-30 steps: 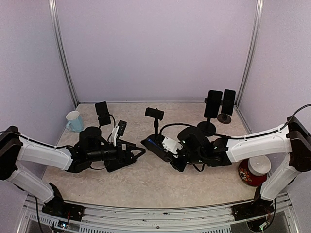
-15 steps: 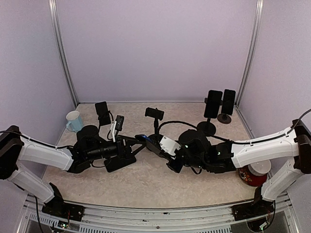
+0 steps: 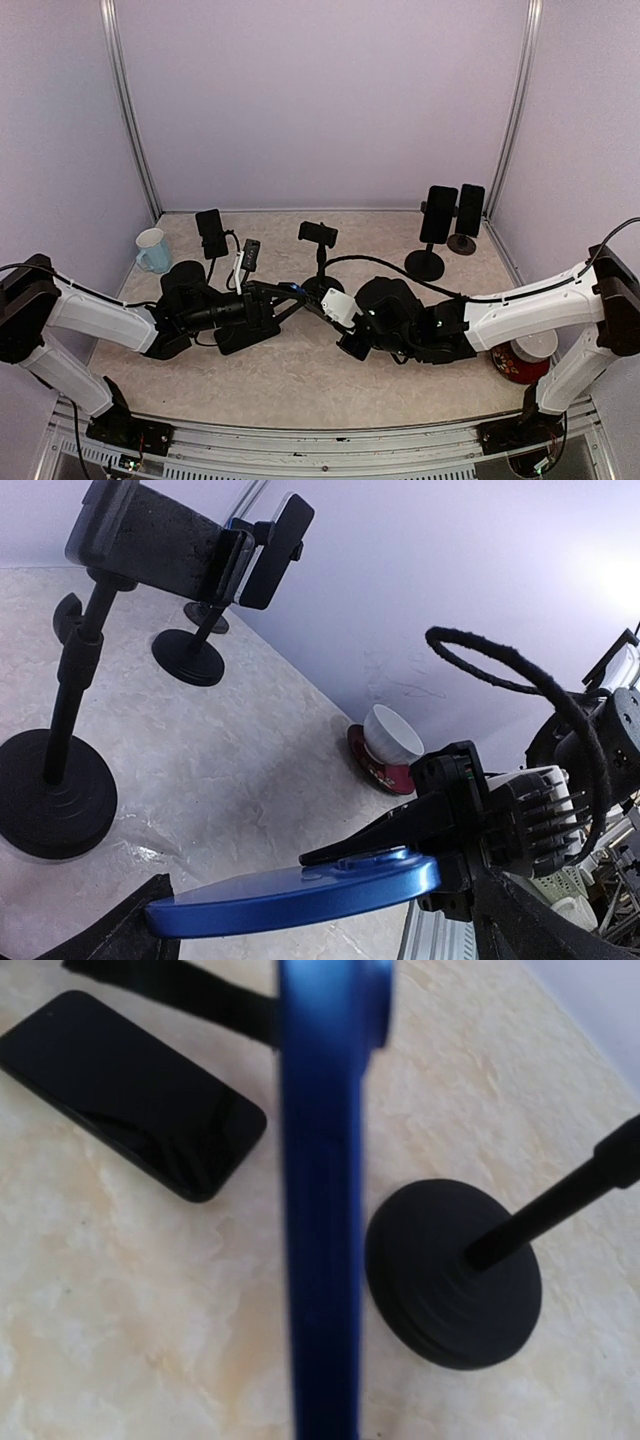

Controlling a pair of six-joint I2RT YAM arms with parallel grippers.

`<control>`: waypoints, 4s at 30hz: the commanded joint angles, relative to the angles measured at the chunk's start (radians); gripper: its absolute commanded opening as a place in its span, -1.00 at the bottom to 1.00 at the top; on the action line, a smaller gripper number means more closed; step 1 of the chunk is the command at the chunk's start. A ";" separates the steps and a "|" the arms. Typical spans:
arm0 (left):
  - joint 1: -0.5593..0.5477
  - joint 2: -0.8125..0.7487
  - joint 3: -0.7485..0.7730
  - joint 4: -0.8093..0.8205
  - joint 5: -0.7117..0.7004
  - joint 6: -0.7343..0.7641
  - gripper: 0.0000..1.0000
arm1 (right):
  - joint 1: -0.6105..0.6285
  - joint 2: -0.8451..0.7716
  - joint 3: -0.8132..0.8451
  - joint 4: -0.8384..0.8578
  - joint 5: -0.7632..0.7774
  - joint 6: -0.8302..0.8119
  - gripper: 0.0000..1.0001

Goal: Place the phone on the phone stand
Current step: Pass from the right arm to the left, then place the phone on the phone stand.

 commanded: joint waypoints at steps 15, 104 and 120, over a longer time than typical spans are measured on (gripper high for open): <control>-0.007 0.039 0.040 0.054 -0.036 -0.046 0.94 | 0.046 0.005 0.034 0.077 0.119 -0.036 -1.00; 0.460 -0.244 0.212 -0.683 -0.366 0.164 -0.17 | -0.030 -0.076 -0.040 0.062 0.040 0.030 1.00; 0.524 -0.133 0.400 -0.788 -0.500 0.170 -0.28 | -0.032 -0.078 -0.057 0.074 0.038 0.032 1.00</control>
